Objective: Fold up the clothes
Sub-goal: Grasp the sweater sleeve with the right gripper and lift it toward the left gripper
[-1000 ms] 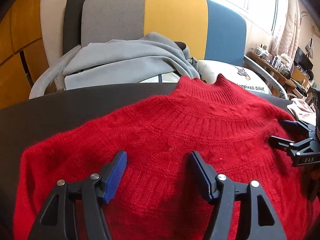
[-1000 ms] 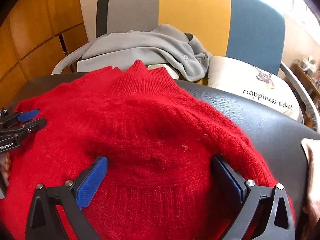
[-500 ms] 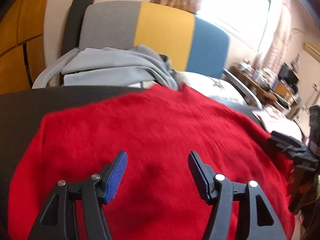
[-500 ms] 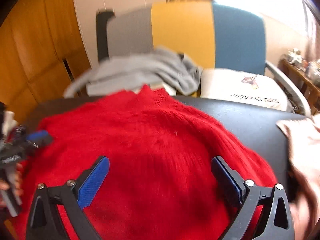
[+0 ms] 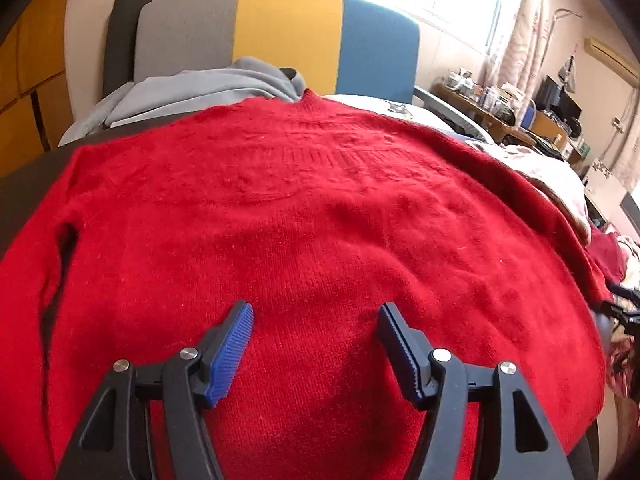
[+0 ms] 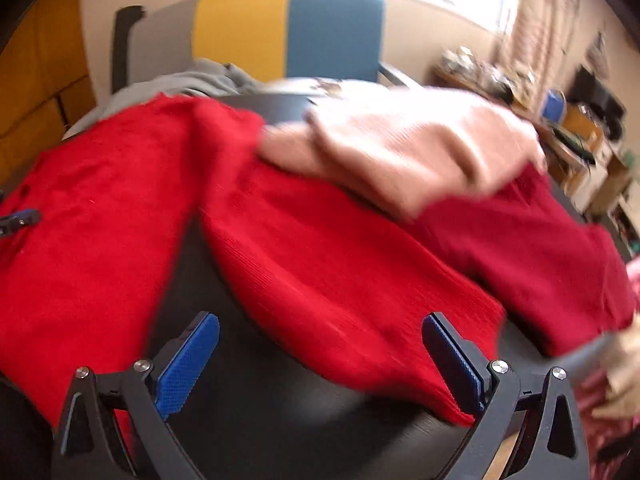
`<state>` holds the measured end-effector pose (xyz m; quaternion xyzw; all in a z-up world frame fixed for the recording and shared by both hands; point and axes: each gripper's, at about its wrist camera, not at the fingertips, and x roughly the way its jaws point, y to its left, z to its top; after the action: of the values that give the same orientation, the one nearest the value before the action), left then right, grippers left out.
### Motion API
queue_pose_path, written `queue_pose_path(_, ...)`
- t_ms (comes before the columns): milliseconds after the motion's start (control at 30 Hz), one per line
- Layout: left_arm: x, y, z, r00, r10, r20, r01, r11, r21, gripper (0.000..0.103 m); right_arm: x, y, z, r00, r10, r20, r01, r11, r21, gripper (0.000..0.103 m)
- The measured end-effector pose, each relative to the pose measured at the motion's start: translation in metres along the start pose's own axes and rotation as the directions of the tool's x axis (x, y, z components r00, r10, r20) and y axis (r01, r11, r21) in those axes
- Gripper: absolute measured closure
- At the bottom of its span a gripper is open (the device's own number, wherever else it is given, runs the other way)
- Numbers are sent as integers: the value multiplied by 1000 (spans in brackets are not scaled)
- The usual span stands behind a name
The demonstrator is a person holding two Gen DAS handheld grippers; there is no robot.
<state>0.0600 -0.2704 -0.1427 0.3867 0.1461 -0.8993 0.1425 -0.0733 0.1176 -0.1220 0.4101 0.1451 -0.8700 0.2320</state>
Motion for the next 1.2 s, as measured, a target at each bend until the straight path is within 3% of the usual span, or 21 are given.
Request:
queue_pose_path(133,2,-7,-4,1000,24,3,-24,999,33,29,8,-20,-13,999,6,-44,-5,1000,22,12)
queue_pose_path(300,6,-14,-3,998,65,-1,-65,995,79,24,11,-15,-11,998,31,-50,-34,997,-68,19)
queue_pose_path(367,6,-13,-3,998,62,-2,-62,995,79,24,10,-10,-7,996,46,-78,-55,991,-119,29)
queue_pose_path(467,6,-12,-2,998,59,0,-59,995,75,23,10,1,1,988,58,-140,-85,977,-198,59)
queue_pose_path(500,6,-12,-2,998,58,1,-58,996,73,23,11,1,5,985,66,-161,-98,976,-195,74)
queue_pose_path(533,5,-12,-3,998,58,3,-58,996,71,23,13,0,8,980,82,-182,-115,977,-180,81)
queue_pose_path(633,3,-10,-4,999,48,8,-48,997,60,23,16,-23,16,945,252,-209,-243,968,66,85)
queue_pose_path(700,2,-8,-5,999,36,12,-36,998,49,23,19,-30,6,909,390,-149,-353,909,223,86)
queue_pose_path(767,1,-7,-5,1000,24,15,-25,999,39,23,22,-38,-3,857,511,-68,-455,812,366,86)
queue_pose_path(867,0,-6,-6,1000,15,16,-15,999,30,23,26,-49,-17,755,650,86,-582,605,543,86)
queue_pose_path(967,-3,-9,-2,1000,26,-4,-26,1000,10,25,30,-59,-31,638,724,260,-668,354,655,86)
queue_pose_path(1000,-8,-11,1,998,-64,-10,63,997,-41,25,32,-57,-32,626,728,281,-678,330,657,86)
queue_pose_path(1033,-12,-12,4,987,-162,-11,160,982,-95,25,33,-56,-34,613,731,301,-688,306,658,86)
queue_pose_path(1100,-19,-38,8,954,-300,-14,298,951,-80,24,35,-53,-37,587,734,341,-706,257,660,85)
queue_pose_path(1200,-24,-86,12,880,-471,-52,471,882,-25,24,38,-48,-42,548,735,398,-730,188,657,85)
